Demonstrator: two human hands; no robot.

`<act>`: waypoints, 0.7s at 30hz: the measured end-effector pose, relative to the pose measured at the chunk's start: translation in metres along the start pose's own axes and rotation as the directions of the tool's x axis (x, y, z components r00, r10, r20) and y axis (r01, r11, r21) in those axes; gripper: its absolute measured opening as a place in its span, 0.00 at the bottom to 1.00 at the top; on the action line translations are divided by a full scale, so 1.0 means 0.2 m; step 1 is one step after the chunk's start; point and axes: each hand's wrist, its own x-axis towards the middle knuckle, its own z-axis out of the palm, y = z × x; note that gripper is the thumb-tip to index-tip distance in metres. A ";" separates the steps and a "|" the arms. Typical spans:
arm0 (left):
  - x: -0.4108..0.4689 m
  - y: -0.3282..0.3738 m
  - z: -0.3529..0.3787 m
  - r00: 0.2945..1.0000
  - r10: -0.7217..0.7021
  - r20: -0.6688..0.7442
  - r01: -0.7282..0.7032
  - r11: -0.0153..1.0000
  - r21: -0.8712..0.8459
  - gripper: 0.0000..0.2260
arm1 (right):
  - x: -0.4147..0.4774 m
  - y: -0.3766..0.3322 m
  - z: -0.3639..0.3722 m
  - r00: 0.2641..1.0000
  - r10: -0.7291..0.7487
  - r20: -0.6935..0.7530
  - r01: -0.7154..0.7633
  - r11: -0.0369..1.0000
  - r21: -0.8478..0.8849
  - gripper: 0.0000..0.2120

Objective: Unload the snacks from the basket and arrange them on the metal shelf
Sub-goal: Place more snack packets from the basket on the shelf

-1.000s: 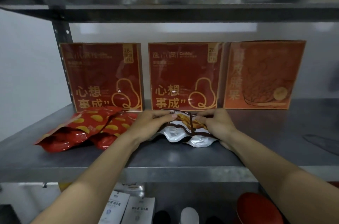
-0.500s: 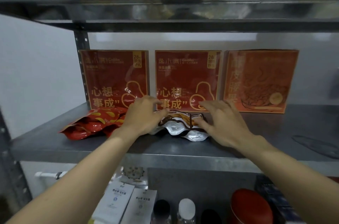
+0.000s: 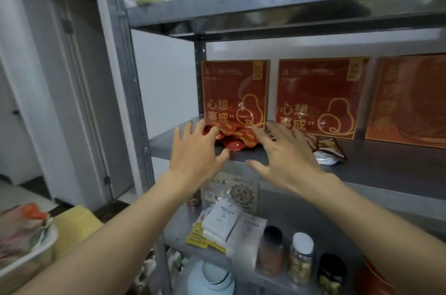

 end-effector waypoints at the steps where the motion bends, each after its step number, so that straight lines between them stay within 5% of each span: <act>1: -0.04 -0.05 -0.02 1.000 -0.019 -0.004 0.019 1.000 0.016 0.26 | 0.00 -0.08 0.00 1.000 -0.023 -0.020 0.023 1.000 -0.003 0.38; 21: -1.49 -1.85 -0.63 0.887 -0.460 -0.036 0.455 0.860 0.229 0.27 | -0.20 -2.30 -0.01 0.916 -0.400 -0.017 0.394 0.891 0.226 0.37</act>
